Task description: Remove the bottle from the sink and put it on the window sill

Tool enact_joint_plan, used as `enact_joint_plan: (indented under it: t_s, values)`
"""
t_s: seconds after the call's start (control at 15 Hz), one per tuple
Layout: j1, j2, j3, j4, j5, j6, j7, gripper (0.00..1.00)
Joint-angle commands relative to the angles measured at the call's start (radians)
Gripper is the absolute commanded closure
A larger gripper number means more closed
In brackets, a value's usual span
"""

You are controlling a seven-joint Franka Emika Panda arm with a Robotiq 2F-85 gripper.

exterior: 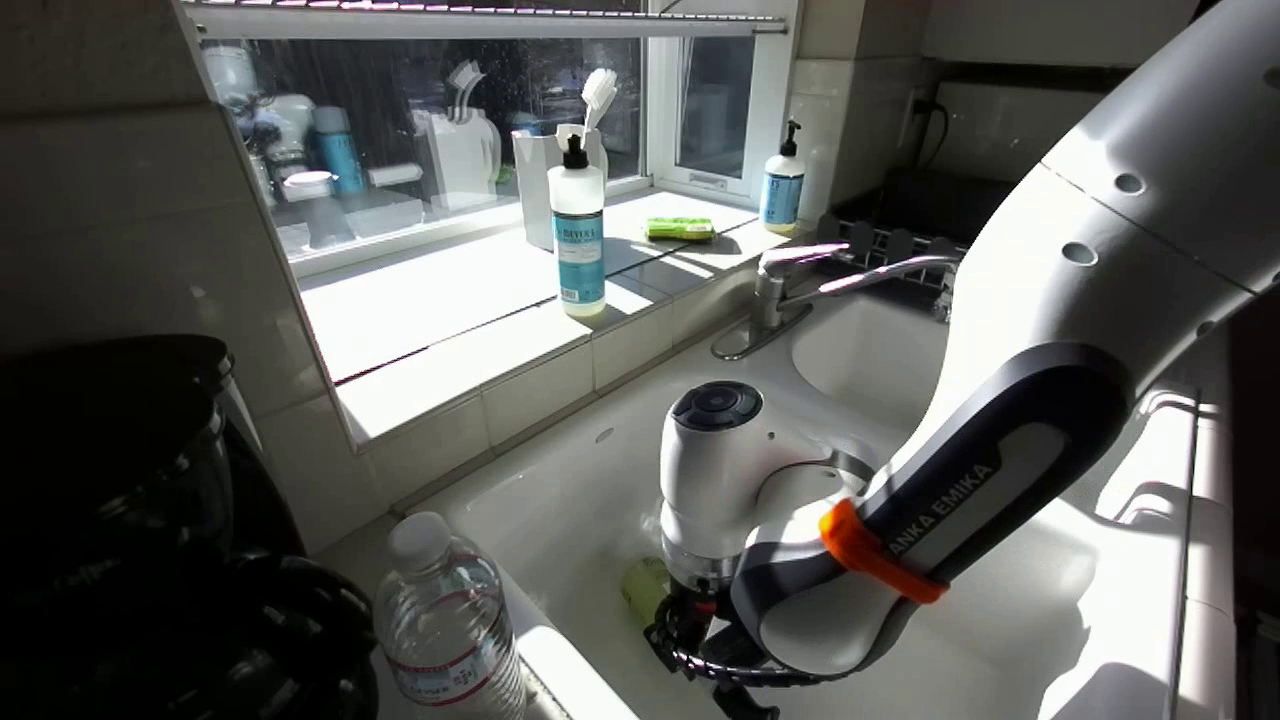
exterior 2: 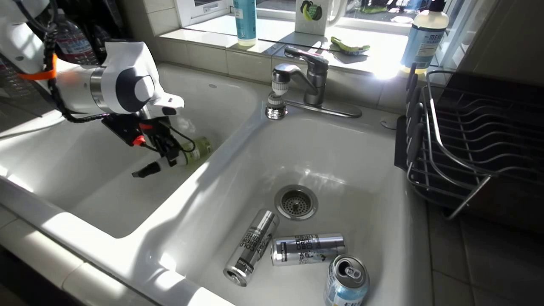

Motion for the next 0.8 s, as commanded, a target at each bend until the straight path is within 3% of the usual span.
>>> enact_joint_plan:
  t_s: [0.0,0.33,0.4,0.73]
  values:
    - [-0.027,0.012,0.015,0.104,0.063,-0.16,0.022,0.81]
    - [-0.074,0.04,0.03,0.217,0.133,-0.341,0.049,0.81]
    - [-0.057,0.013,0.018,0.169,0.09,-0.29,0.041,0.56]
    - [-0.073,0.027,0.024,0.196,0.105,-0.318,0.047,0.56]
